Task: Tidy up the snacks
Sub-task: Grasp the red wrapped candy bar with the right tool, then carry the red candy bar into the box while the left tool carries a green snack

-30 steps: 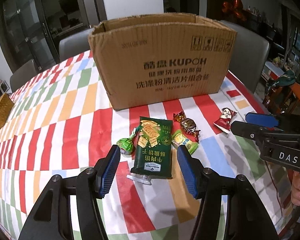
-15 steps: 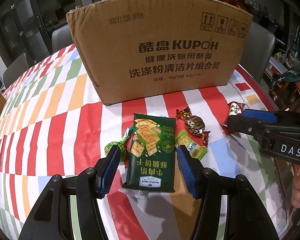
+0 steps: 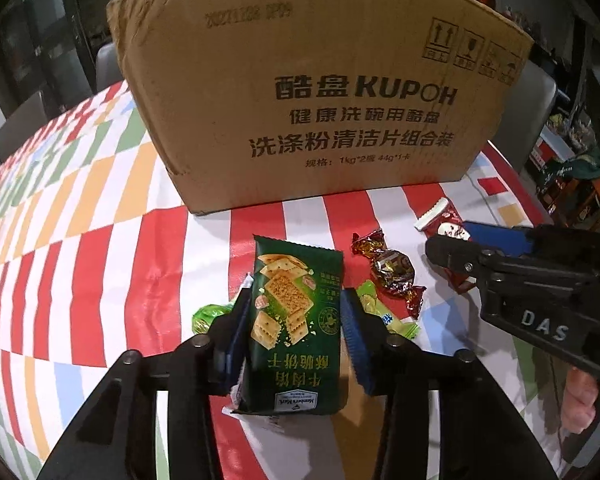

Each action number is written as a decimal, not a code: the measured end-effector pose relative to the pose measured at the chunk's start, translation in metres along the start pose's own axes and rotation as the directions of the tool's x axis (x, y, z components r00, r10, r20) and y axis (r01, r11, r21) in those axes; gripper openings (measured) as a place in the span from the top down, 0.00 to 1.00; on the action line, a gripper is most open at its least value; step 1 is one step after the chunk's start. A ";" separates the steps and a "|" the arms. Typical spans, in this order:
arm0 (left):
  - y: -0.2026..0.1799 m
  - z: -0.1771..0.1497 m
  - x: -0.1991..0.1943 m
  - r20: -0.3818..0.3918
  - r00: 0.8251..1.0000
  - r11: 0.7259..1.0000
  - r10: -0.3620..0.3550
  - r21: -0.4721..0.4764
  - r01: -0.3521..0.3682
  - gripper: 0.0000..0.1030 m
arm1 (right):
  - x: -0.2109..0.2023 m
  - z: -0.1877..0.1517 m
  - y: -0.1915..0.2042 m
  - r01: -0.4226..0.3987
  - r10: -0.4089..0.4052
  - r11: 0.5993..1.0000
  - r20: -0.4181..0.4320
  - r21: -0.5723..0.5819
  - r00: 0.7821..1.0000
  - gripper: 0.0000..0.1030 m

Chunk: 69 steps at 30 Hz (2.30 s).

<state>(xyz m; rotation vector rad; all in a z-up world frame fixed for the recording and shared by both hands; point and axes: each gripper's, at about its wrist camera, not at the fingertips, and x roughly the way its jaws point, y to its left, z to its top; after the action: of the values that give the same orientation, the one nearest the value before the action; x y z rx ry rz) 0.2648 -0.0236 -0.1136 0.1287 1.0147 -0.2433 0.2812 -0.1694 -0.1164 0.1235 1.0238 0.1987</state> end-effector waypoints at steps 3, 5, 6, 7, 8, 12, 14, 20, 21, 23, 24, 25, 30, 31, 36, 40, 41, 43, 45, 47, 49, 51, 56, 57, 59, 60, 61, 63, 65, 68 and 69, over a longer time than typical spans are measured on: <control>0.003 0.000 -0.002 0.007 1.000 1.000 -0.008 -0.012 0.008 0.69 | 0.004 -0.002 0.001 0.022 -0.022 1.000 0.003 -0.011 1.000 0.76; 0.003 -0.001 -0.006 0.019 1.000 1.000 -0.010 -0.010 0.010 0.77 | 0.004 -0.002 0.001 0.023 -0.023 1.000 0.006 -0.017 1.000 0.77; 0.003 -0.002 -0.009 0.025 1.000 1.000 -0.013 -0.011 0.013 0.83 | 0.004 -0.003 0.002 0.026 -0.026 0.999 0.007 -0.020 1.000 0.77; 0.003 -0.002 -0.011 0.031 0.999 1.000 -0.016 -0.012 0.017 0.85 | 0.003 -0.003 0.003 0.028 -0.028 0.999 0.008 -0.027 1.000 0.77; 0.003 -0.002 -0.014 0.035 0.999 1.000 -0.018 -0.014 0.019 0.88 | 0.001 -0.004 0.002 0.028 -0.027 0.999 0.011 -0.028 1.000 0.77; 0.002 -0.004 -0.016 0.034 0.999 0.999 -0.027 -0.019 0.027 0.89 | -0.011 -0.008 0.002 0.015 -0.014 0.999 0.024 -0.033 1.000 0.77; 0.003 -0.006 -0.017 0.033 0.998 0.998 -0.044 -0.031 0.045 0.89 | -0.015 -0.009 0.004 0.014 -0.013 0.999 0.032 -0.037 0.999 0.77; 0.003 -0.008 -0.032 0.074 0.996 0.997 -0.051 -0.046 0.055 0.90 | -0.032 -0.011 0.009 -0.004 0.007 0.999 0.058 -0.053 0.998 0.77; 0.003 -0.008 -0.036 0.081 0.995 0.997 -0.051 -0.049 0.055 0.90 | -0.036 -0.011 0.011 -0.008 0.012 0.998 0.066 -0.058 0.998 0.77; 0.003 -0.008 -0.044 0.096 0.994 0.997 -0.050 -0.054 0.056 0.90 | -0.042 -0.011 0.015 -0.017 0.022 0.998 0.078 -0.067 0.997 0.77; 0.003 -0.008 -0.050 0.107 0.993 0.997 -0.049 -0.055 0.055 0.90 | -0.046 -0.010 0.017 -0.022 0.028 0.997 0.086 -0.071 0.996 0.77; 0.003 -0.009 -0.054 0.117 0.992 0.997 -0.048 -0.054 0.055 0.90 | -0.048 -0.009 0.019 -0.027 0.033 0.997 0.092 -0.074 0.995 0.77; 0.002 -0.005 -0.084 0.179 0.983 0.997 -0.047 -0.047 0.057 0.90 | -0.073 -0.004 0.025 -0.045 0.058 0.994 0.146 -0.095 0.988 0.77; 0.002 -0.003 -0.092 0.197 0.979 0.997 -0.049 -0.043 0.059 0.90 | -0.079 -0.002 0.027 -0.049 0.065 0.994 0.162 -0.101 0.985 0.77; 0.000 0.009 -0.126 0.276 0.960 0.998 -0.051 -0.015 0.057 0.90 | -0.109 0.010 0.034 -0.065 0.092 0.991 0.233 -0.121 0.968 0.77; 0.000 0.024 -0.145 0.324 0.945 0.999 -0.043 -0.004 0.047 0.90 | -0.134 0.020 0.036 -0.079 0.115 0.987 0.284 -0.137 0.952 0.77; 0.001 0.027 -0.149 0.335 0.941 0.999 -0.040 -0.001 0.043 0.90 | -0.136 0.024 0.039 -0.077 0.116 0.987 0.296 -0.142 0.948 0.77; 0.001 0.035 -0.158 0.358 0.933 0.999 -0.035 0.007 0.035 0.90 | -0.143 0.030 0.043 -0.071 0.117 0.986 0.320 -0.151 0.940 0.77; 0.001 0.043 -0.165 0.379 0.925 0.999 -0.034 0.014 0.031 0.90 | -0.150 0.038 0.047 -0.071 0.122 0.985 0.342 -0.158 0.932 0.77; 0.001 0.052 -0.170 0.394 0.918 0.999 -0.036 0.018 0.031 0.90 | -0.158 0.046 0.049 -0.074 0.131 0.983 0.362 -0.166 0.923 0.77; 0.002 0.061 -0.174 0.405 0.914 0.999 -0.033 0.020 0.028 0.90 | -0.165 0.054 0.051 -0.071 0.133 0.983 0.381 -0.170 0.915 0.77; 0.002 0.069 -0.177 0.413 0.910 0.999 -0.036 0.020 0.031 0.90 | -0.169 0.061 0.051 -0.066 0.131 0.983 0.393 -0.174 0.910 0.77; 0.005 0.092 -0.179 0.425 0.905 0.999 -0.033 0.024 0.025 0.90 | -0.174 0.080 0.051 -0.054 0.125 0.982 0.409 -0.181 0.904 0.77; 0.005 0.095 -0.180 0.426 0.904 0.999 -0.034 0.026 0.025 0.90 | -0.172 0.082 0.050 -0.052 0.123 0.982 0.410 -0.181 0.904 0.77; 0.005 0.101 -0.179 0.429 0.903 0.999 -0.031 0.028 0.021 0.90 | -0.172 0.088 0.049 -0.050 0.121 0.982 0.409 -0.181 0.904 0.77; 0.005 0.105 -0.179 0.432 0.902 0.999 -0.030 0.032 0.018 0.90 | -0.171 0.091 0.050 -0.049 0.121 0.982 0.408 -0.181 0.905 0.77; 0.005 0.108 -0.178 0.433 0.901 0.999 -0.030 0.035 0.017 0.90 | -0.170 0.093 0.049 -0.048 0.119 0.982 0.408 -0.181 0.905 0.77; 0.006 0.115 -0.174 0.431 0.902 0.999 -0.031 0.038 0.016 0.90 | -0.168 0.100 0.048 -0.041 0.114 0.982 0.409 -0.184 0.906 0.77; 0.007 0.122 -0.170 0.426 0.904 0.999 -0.034 0.039 0.019 0.90 | -0.165 0.106 0.046 -0.035 0.109 0.982 0.404 -0.186 0.908 0.77; 0.009 0.132 -0.161 0.413 0.910 0.999 -0.033 0.042 0.017 0.90 | -0.159 0.114 0.043 -0.030 0.102 0.983 0.396 -0.183 0.913 0.77; 0.009 0.135 -0.158 0.407 0.913 0.999 -0.035 0.043 0.019 0.90 | -0.156 0.116 0.042 -0.028 0.098 0.983 0.393 -0.180 0.914 0.77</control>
<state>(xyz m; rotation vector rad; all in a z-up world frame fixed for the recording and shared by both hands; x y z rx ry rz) 0.2988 -0.0216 0.0910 0.0925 0.5951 -0.3005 0.2978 -0.1642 0.0818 0.0374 0.5898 0.3060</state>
